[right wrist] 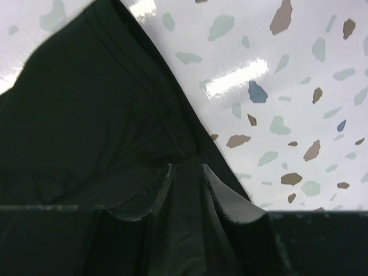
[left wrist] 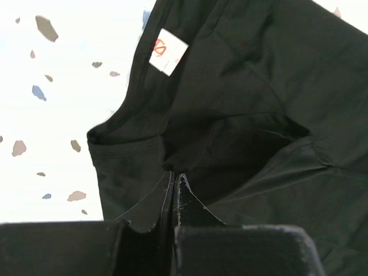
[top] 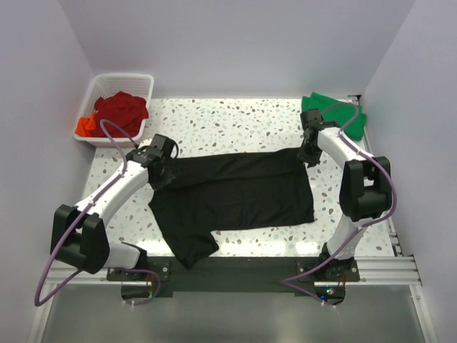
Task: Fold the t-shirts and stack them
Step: Fold the tshirt
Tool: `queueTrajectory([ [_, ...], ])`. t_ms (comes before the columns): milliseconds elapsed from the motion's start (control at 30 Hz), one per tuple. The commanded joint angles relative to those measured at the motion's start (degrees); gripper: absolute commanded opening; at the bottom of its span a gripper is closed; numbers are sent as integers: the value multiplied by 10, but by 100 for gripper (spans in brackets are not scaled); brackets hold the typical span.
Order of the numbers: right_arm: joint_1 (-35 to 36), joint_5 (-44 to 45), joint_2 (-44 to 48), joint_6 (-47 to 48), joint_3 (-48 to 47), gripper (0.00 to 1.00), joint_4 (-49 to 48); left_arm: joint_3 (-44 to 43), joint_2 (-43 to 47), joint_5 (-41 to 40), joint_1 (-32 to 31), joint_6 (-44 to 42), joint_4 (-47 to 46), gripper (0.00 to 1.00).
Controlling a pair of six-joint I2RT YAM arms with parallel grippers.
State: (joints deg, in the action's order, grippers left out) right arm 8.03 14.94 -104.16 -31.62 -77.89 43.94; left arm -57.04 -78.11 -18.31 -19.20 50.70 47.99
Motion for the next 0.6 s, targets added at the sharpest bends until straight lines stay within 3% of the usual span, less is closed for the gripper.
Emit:
queueTrajectory([
  [0, 1, -9, 31, -20, 26, 29, 25, 10, -4, -16, -5, 34, 21, 0],
  [300, 4, -3, 62, -30, 23, 31, 28, 26, -1, -17, -10, 43, 38, 2],
  [400, 11, -6, 54, -29, -4, 31, 29, 32, 12, -14, -12, 38, 40, 14],
  [467, 20, -7, 41, -29, -27, 31, 30, 36, 17, -12, -13, 33, 43, 30],
  [567, 36, -10, 25, -31, -49, 31, 29, 35, 30, -22, -14, 27, 49, 43],
])
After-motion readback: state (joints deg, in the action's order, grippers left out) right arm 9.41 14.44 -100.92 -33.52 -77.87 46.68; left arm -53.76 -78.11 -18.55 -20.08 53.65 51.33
